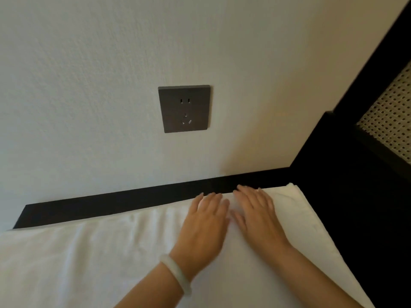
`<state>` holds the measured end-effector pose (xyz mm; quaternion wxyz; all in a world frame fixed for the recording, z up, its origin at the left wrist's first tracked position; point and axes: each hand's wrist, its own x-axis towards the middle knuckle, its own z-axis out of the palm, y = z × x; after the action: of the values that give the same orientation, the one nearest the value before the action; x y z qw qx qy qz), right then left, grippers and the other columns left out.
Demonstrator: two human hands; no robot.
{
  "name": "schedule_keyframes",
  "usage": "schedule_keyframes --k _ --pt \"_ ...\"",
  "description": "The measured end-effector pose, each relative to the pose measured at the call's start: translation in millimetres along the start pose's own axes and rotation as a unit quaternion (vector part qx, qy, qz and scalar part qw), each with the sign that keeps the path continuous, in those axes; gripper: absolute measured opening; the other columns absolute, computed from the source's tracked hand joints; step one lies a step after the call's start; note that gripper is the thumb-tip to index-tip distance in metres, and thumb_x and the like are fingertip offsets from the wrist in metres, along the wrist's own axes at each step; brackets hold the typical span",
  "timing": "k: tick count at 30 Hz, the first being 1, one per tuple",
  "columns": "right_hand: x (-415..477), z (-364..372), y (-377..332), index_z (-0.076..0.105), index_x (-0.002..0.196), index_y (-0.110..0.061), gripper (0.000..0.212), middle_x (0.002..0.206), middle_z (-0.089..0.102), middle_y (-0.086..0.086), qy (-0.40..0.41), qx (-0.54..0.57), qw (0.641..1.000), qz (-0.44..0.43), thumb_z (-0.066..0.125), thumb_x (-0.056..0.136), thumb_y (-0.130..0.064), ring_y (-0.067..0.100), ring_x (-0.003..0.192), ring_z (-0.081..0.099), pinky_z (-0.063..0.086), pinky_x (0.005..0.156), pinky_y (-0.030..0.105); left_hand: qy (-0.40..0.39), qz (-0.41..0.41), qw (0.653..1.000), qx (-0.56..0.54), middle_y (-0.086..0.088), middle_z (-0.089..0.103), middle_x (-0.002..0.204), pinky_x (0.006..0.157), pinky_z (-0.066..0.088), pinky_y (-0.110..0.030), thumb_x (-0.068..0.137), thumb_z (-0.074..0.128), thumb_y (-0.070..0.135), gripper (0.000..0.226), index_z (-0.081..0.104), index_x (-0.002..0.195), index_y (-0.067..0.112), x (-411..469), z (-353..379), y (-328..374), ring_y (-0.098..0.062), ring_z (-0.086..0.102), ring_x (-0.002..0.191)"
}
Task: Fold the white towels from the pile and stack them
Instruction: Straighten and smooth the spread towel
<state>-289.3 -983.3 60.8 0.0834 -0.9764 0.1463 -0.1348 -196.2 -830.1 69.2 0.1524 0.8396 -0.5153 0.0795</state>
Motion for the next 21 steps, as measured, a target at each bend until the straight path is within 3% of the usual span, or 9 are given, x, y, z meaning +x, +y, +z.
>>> schedule_keyframes --k 2,4,7,9,12,17,19,21 --pt "-21 -5 21 0.031 0.154 -0.021 0.063 0.161 0.020 -0.007 -0.100 -0.009 0.995 -0.008 0.022 0.099 -0.051 0.010 0.149 0.019 0.004 0.121 0.033 -0.110 -0.039 0.993 -0.005 0.000 0.015 0.163 0.120 0.008 -0.054 0.100 0.015 0.051 0.059 0.024 0.154 0.030 -9 11 13 -0.023 0.011 0.151" --pt "-26 -16 64 0.003 0.158 -0.029 0.062 0.163 -0.005 -0.014 -0.139 -0.042 0.989 0.040 0.016 0.102 -0.054 0.000 0.148 -0.011 -0.012 0.121 0.030 -0.144 -0.060 0.988 0.006 0.008 -0.013 0.162 0.119 -0.010 -0.053 0.096 -0.001 0.057 0.063 -0.004 0.155 0.036 -13 19 10 -0.017 -0.017 0.149" --pt "-11 -35 105 -0.001 0.158 -0.025 0.063 0.165 -0.005 -0.009 -0.142 -0.097 0.976 0.131 0.017 0.104 -0.051 0.004 0.149 -0.013 -0.012 0.122 0.034 -0.147 -0.056 0.987 0.039 0.009 -0.017 0.162 0.119 -0.010 -0.052 0.094 -0.007 0.056 0.064 -0.012 0.154 0.037 -13 19 9 -0.016 -0.021 0.148" --pt "-7 -31 98 0.004 0.158 -0.020 0.066 0.165 -0.003 -0.005 -0.118 -0.109 0.981 0.113 0.019 0.103 -0.053 0.008 0.151 -0.010 -0.013 0.121 0.032 -0.153 -0.058 0.986 0.041 0.009 -0.016 0.163 0.119 -0.010 -0.051 0.092 -0.009 0.057 0.065 -0.011 0.154 0.037 -13 19 10 -0.016 -0.021 0.148" --pt "-29 -21 83 0.002 0.158 -0.024 0.070 0.165 -0.003 -0.008 -0.135 -0.067 0.987 0.056 0.010 0.099 -0.061 0.001 0.148 -0.014 -0.015 0.120 0.026 -0.157 -0.063 0.985 0.035 0.010 -0.014 0.163 0.120 -0.011 -0.050 0.092 -0.010 0.058 0.066 -0.011 0.154 0.037 -12 21 8 -0.015 -0.020 0.148" --pt "-16 -47 92 -0.002 0.158 -0.018 0.065 0.166 -0.008 -0.003 -0.159 -0.084 0.971 0.158 0.021 0.105 -0.047 0.009 0.151 -0.013 -0.011 0.122 0.033 -0.164 -0.069 0.983 0.041 0.010 -0.013 0.163 0.120 -0.008 -0.049 0.097 -0.002 0.056 0.061 -0.010 0.154 0.036 -12 20 9 -0.014 -0.018 0.149" --pt "-22 -50 64 0.000 0.158 -0.016 0.066 0.165 -0.006 -0.002 -0.100 -0.058 0.984 0.139 0.022 0.104 -0.049 0.012 0.152 -0.010 -0.014 0.121 0.030 -0.170 -0.072 0.982 0.040 0.008 -0.014 0.163 0.120 -0.010 -0.049 0.100 0.005 0.053 0.060 -0.010 0.155 0.034 -10 15 13 -0.016 -0.018 0.149" --pt "-57 -44 34 -0.002 0.156 -0.020 0.069 0.162 -0.009 -0.007 -0.100 -0.011 0.992 0.075 0.013 0.100 -0.057 0.009 0.151 -0.011 -0.013 0.121 0.029 -0.165 -0.072 0.983 0.026 0.002 -0.010 0.164 0.120 -0.011 -0.048 0.102 0.010 0.050 0.060 -0.004 0.156 0.028 -16 8 24 -0.021 -0.014 0.150"
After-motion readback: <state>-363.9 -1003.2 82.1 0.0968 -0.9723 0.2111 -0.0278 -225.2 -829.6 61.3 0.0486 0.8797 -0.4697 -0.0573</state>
